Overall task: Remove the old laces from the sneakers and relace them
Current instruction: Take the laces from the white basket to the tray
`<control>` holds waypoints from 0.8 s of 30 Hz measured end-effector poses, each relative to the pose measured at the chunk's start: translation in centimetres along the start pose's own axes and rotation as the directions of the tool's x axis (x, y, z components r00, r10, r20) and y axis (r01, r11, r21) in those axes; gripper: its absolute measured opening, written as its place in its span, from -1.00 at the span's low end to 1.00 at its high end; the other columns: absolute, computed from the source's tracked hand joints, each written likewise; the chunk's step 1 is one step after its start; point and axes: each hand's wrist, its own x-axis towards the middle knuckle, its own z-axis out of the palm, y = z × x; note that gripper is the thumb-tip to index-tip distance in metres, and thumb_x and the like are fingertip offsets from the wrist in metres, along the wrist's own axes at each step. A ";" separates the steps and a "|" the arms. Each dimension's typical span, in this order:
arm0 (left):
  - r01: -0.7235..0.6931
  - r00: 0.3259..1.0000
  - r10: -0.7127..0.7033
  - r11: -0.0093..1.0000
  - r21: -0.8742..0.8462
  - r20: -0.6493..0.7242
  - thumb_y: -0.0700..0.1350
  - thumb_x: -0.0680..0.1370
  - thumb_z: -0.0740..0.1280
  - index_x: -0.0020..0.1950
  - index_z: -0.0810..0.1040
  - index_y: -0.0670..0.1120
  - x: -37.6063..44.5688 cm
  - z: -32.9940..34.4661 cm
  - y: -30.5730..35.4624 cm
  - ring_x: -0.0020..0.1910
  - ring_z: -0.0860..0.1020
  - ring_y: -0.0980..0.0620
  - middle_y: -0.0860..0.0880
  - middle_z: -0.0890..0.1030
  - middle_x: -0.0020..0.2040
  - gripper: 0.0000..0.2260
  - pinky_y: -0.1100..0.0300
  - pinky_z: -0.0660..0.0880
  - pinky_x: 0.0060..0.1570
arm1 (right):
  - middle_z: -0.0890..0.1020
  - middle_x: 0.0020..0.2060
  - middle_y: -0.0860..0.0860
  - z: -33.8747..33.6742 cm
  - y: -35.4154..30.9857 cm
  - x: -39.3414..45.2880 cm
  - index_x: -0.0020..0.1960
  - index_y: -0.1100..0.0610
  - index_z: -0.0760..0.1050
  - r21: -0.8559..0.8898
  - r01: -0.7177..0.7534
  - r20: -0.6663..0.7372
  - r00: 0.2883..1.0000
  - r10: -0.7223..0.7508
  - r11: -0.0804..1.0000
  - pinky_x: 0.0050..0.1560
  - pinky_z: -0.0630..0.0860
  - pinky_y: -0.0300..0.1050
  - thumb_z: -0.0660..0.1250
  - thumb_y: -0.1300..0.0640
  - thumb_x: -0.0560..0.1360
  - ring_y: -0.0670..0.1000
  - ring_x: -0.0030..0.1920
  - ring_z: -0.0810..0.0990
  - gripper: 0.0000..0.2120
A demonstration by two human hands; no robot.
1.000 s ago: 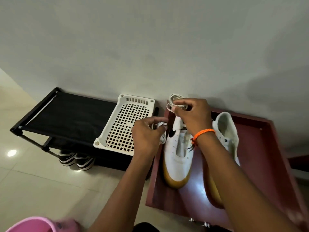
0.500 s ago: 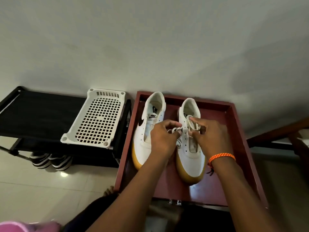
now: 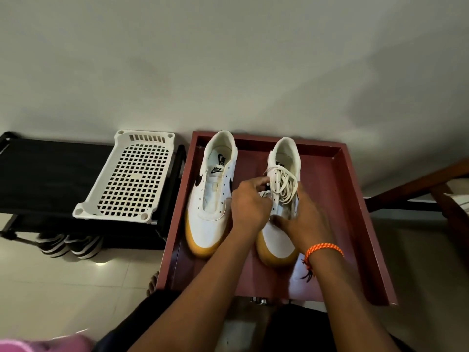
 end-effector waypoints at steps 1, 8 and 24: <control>0.008 1.000 -0.008 1.000 -0.029 0.005 -0.30 0.50 0.44 0.30 0.72 0.10 0.0 0.3 0.1 0.12 0.70 0.14 0.08 0.76 0.14 -0.55 0.08 0.66 0.17 | 0.67 0.21 -0.01 -0.1 0.1 0.1 0.62 -0.21 0.13 -0.006 -0.003 -0.010 1.000 0.003 1.000 0.09 0.65 0.13 0.60 -0.11 0.32 0.14 0.13 0.67 0.01; 0.025 0.998 -0.013 0.978 -0.206 0.058 -0.26 0.46 0.43 0.28 0.74 0.07 -0.3 5.0 0.8 0.05 0.73 0.14 0.06 0.78 0.07 -0.56 0.00 0.68 0.15 | 0.69 0.11 0.00 -3.0 3.1 1.5 0.63 -0.15 0.21 -0.026 -0.090 -0.045 0.995 0.089 0.996 -0.11 0.52 -0.10 0.58 -0.04 0.43 0.13 0.06 0.67 -0.11; 0.059 0.995 -0.024 0.919 -0.389 0.093 -0.48 0.57 0.33 0.21 0.67 -0.19 0.7 0.2 1.8 -0.04 0.72 0.07 -0.14 0.75 0.07 -0.69 0.19 0.67 -0.17 | 0.68 -0.01 -0.05 -1.3 -0.8 1.4 0.18 0.06 0.64 0.166 0.230 -0.377 0.914 -0.153 0.959 0.02 0.62 -0.03 0.33 0.25 0.52 -0.06 -0.04 0.64 -0.72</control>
